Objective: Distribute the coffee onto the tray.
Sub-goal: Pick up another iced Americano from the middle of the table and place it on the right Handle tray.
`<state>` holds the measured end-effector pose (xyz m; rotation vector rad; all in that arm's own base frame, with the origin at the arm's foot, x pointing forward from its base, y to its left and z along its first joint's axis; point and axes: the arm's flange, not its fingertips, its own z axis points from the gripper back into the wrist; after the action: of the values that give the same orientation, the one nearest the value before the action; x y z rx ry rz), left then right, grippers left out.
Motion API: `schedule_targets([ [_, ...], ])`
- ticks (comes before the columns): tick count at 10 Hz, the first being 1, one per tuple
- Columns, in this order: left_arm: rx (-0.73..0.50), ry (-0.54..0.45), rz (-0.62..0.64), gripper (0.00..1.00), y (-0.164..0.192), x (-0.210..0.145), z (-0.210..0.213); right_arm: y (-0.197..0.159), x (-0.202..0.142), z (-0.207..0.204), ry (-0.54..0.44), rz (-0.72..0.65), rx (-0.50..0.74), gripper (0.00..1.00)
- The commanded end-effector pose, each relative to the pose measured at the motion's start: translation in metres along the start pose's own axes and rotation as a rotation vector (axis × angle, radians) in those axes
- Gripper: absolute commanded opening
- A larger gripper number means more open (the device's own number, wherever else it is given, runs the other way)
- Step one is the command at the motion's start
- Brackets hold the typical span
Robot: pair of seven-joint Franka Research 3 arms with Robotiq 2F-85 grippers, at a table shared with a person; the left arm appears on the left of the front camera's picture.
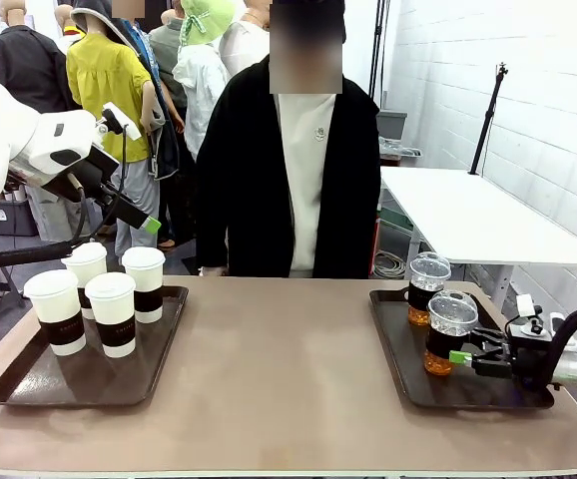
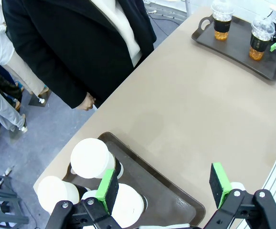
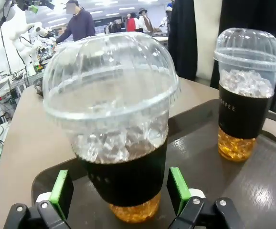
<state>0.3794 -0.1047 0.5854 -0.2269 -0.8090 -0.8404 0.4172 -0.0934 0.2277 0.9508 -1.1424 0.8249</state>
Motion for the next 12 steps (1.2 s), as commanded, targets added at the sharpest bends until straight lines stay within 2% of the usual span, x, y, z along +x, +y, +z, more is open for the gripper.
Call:
schedule_targets([
  [1, -0.004, 0.001, 0.009, 1.00, 0.001, 0.000, 0.000, 0.015, 0.002, 0.013, -0.001, -0.035, -0.068, 1.00],
  [4, -0.004, 0.001, 0.009, 1.00, 0.001, 0.000, 0.000, 0.027, -0.002, 0.025, -0.020, -0.036, -0.130, 1.00],
  [5, -0.004, 0.001, 0.009, 1.00, 0.001, 0.000, 0.000, 0.027, 0.009, 0.011, 0.042, -0.032, -0.171, 1.00],
  [6, -0.004, 0.001, 0.009, 1.00, 0.001, 0.000, 0.000, 0.020, -0.006, 0.027, -0.013, -0.030, -0.078, 1.00],
  [12, -0.004, 0.001, 0.009, 1.00, 0.001, 0.000, 0.000, 0.020, -0.006, 0.027, -0.013, -0.030, -0.078, 1.00],
])
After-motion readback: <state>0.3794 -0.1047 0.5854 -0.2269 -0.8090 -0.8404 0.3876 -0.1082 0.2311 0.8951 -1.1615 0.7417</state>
